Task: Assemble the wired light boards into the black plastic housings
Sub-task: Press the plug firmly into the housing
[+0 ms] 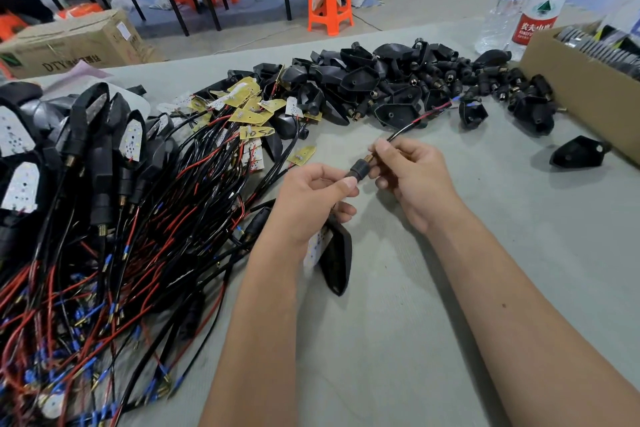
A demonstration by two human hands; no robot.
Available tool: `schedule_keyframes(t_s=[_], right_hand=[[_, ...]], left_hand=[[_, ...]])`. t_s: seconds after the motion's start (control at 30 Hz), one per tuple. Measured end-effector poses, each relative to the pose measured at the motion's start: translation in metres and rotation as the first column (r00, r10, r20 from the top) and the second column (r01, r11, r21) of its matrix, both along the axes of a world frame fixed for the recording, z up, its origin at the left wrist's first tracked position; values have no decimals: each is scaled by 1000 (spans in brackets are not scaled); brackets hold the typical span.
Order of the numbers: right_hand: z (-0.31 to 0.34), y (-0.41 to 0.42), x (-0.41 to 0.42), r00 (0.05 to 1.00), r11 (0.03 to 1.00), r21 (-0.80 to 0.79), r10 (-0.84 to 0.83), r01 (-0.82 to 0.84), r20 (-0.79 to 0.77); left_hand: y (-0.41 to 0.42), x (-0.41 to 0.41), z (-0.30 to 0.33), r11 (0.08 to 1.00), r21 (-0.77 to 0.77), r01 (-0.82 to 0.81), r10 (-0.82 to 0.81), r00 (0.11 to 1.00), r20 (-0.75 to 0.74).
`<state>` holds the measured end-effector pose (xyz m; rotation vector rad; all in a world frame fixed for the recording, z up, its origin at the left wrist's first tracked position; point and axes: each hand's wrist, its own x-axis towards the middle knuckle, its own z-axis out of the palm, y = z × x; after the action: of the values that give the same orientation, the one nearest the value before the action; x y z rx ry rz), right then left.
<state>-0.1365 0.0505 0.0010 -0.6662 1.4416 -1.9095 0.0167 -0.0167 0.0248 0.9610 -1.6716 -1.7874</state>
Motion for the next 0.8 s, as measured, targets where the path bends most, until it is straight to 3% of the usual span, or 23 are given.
schedule_keyframes(t_s=[0.3,0.5,0.67,0.8], right_hand=[[-7,-4,-9,961,962,-43,-265,269,76],[-3,-1,-6,991,990,-101,-92,102,102],[0,2,-6,992,988,-157,11,10,128],[-1,3,-6,998,991,-128,36,-29,53]], left_hand=[[-6,14,2,989,97,108,-107,994,-8],[-11,16,-3,999,-40,-10,10,1000,-9],[-12,15,-2,996,-84,3,-5,1000,-26],[-12,16,-4,988,-151,-30,23,999,-46]])
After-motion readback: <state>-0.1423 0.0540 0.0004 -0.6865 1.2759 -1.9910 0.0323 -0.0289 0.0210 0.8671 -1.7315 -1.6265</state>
